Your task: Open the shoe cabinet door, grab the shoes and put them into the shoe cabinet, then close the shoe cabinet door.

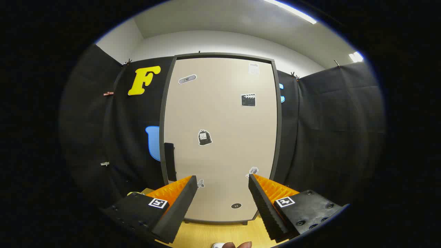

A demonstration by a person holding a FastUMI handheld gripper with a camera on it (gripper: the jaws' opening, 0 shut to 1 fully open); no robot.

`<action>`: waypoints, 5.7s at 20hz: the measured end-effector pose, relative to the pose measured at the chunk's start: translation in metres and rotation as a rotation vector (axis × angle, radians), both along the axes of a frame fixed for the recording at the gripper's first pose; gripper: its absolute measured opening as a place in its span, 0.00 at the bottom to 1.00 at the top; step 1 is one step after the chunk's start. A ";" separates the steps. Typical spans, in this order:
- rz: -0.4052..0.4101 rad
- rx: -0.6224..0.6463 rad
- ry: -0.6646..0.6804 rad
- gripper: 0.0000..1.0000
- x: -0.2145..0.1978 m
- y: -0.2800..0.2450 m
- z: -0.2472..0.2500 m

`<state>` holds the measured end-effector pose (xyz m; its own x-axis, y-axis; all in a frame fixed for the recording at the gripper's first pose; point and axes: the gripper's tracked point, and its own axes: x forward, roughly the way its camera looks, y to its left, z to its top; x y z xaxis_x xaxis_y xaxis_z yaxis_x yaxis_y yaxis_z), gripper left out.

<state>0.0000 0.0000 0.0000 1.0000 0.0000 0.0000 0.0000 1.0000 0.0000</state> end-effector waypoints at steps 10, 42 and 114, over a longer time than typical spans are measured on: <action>0.001 0.020 0.012 0.97 0.009 0.008 -0.005; 0.030 0.108 0.099 0.46 0.173 0.156 -0.056; 0.028 0.151 0.108 0.07 -0.030 -0.111 -0.028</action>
<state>-0.0301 -0.1114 -0.0284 0.9938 0.0362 -0.1051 -0.0199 0.9882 0.1521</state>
